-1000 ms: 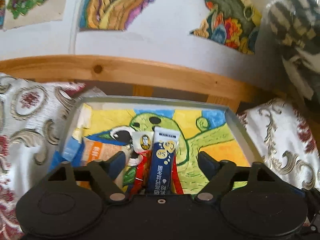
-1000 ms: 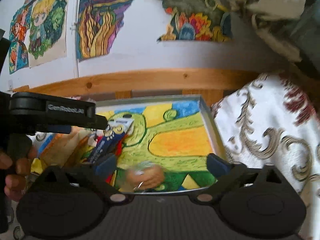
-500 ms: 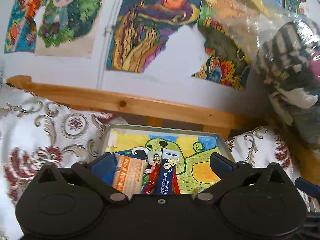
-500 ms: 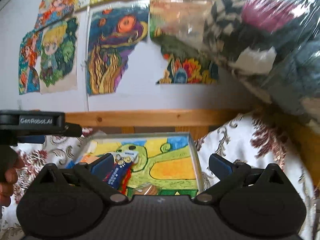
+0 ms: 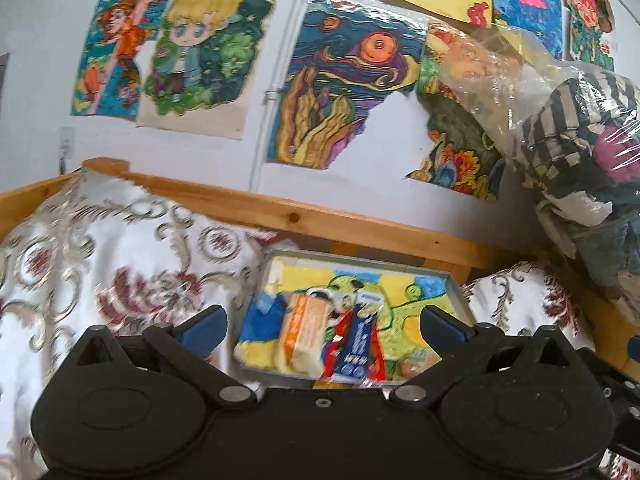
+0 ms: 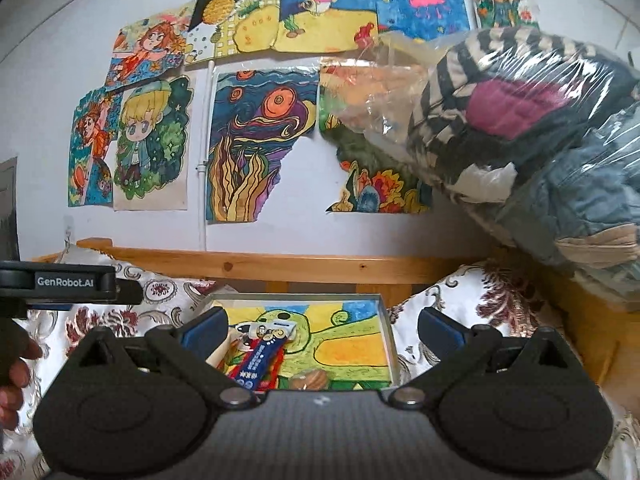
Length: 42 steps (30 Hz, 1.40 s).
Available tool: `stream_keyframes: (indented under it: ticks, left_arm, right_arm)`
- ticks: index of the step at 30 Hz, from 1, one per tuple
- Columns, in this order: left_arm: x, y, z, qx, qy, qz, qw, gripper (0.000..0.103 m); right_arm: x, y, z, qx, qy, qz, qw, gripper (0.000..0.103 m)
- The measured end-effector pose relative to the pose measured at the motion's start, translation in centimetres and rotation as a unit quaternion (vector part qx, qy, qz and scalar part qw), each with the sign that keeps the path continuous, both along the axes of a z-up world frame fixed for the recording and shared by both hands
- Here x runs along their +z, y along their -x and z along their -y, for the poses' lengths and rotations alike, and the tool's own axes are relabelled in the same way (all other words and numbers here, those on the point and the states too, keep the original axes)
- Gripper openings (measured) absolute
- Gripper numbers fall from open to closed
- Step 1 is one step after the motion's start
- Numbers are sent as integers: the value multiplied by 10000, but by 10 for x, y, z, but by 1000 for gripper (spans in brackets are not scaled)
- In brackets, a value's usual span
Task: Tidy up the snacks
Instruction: 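Open both tools and pull them back from the tray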
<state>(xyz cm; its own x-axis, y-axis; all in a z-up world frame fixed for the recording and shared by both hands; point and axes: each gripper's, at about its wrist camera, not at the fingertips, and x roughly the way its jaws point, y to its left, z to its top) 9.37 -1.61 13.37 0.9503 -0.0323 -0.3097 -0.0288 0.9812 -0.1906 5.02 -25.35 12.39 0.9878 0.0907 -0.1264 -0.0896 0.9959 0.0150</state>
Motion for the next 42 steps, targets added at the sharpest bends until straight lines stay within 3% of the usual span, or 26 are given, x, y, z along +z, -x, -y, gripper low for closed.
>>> stream_keyframes:
  ticks: [10, 14, 22, 30, 42]
  left_arm:
    - [-37, 45, -16, 240, -195, -256, 9992, 102]
    - [-48, 56, -24, 354, -53, -421, 9985, 102]
    - [-75, 68, -33, 430, 121, -803, 9958, 102]
    - [-107, 70, -28, 319, -83, -1133, 9930, 102]
    - [-128, 67, -20, 89, -370, -1423, 9891, 102]
  right_arm:
    - [-30, 45, -16, -145, 289, 73, 9995, 103]
    - [-42, 57, -20, -179, 304, 19, 9994, 103]
    - [-64, 64, -20, -155, 231, -395, 9988, 103]
    - [-86, 59, -23, -127, 229, -895, 9956, 103]
    - [-110, 51, -32, 48, 271, -1401, 9898, 103]
